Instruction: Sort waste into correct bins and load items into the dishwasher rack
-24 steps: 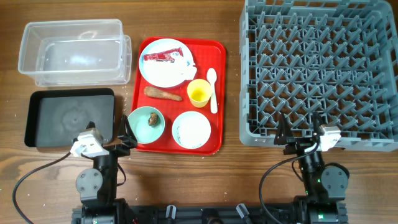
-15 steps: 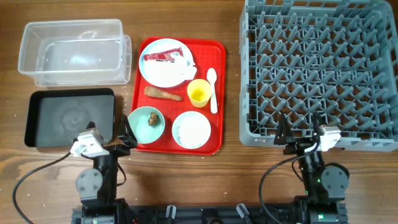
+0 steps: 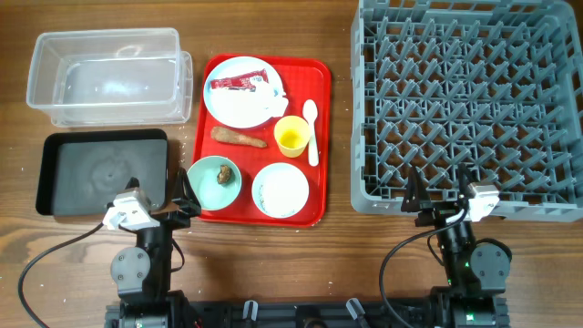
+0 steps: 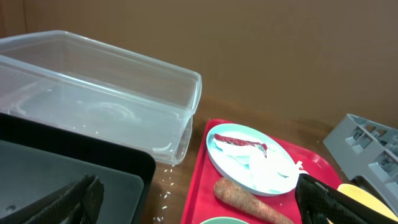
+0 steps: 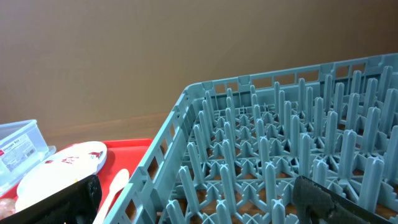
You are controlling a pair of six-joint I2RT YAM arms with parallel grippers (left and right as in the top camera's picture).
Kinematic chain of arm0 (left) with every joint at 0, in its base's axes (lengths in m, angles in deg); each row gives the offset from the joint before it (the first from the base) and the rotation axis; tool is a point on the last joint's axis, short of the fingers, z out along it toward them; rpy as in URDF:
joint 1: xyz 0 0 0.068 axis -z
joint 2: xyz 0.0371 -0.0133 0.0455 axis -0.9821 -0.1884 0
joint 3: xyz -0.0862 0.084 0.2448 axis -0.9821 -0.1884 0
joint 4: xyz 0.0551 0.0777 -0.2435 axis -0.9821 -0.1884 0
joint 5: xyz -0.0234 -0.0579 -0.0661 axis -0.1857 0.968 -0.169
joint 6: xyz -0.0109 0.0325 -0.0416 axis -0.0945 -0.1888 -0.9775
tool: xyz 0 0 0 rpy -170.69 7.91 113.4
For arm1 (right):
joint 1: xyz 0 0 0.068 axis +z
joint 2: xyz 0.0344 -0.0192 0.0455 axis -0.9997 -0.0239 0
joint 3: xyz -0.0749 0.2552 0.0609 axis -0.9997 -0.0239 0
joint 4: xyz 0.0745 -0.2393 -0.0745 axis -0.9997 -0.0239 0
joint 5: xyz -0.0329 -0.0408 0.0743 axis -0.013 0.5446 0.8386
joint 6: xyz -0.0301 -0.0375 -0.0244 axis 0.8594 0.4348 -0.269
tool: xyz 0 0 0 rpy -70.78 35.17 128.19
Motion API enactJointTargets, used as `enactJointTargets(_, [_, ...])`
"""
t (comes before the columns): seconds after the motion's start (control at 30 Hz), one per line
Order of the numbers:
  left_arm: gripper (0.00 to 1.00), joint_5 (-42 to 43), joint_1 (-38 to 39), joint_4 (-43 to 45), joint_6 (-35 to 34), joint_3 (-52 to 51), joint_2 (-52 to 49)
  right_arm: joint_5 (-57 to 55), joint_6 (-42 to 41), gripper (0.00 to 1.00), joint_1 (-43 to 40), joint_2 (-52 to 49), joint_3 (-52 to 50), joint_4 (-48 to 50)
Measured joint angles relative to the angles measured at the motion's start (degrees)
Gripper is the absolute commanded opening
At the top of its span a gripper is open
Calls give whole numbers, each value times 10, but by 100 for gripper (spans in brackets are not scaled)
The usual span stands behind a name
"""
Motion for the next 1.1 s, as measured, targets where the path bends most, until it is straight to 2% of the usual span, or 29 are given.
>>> enactJointTargets(0.27, [100,62,0,53,0,2,-4,33,0,100,0,0,2,59])
enactJointTargets(0.4, [100,88,0,36,13,65,-73,48,3,100,0,-15,37,44])
enactJointTargets(0.5, [100,108,0,7,25,166,-170,60,16,100,0,-50,101,15])
enactJointTargets(0.57, [100,122,1,-43,30,278,-279,66,30,100,0,-97,169,-22])
enactJointTargets(0.73, [100,148,12,-180,61,485,-475,70,45,100,0,-234,307,-104])
enactJointTargets(0.87, [100,156,46,-306,94,694,-664,71,59,100,0,-365,443,-222])
enactJointTargets(0.97, [100,159,68,-381,117,803,-779,74,75,100,0,-461,551,-335])
enactJointTargets(1.1, [100,161,96,-368,139,880,-942,74,85,100,0,-551,627,-373])
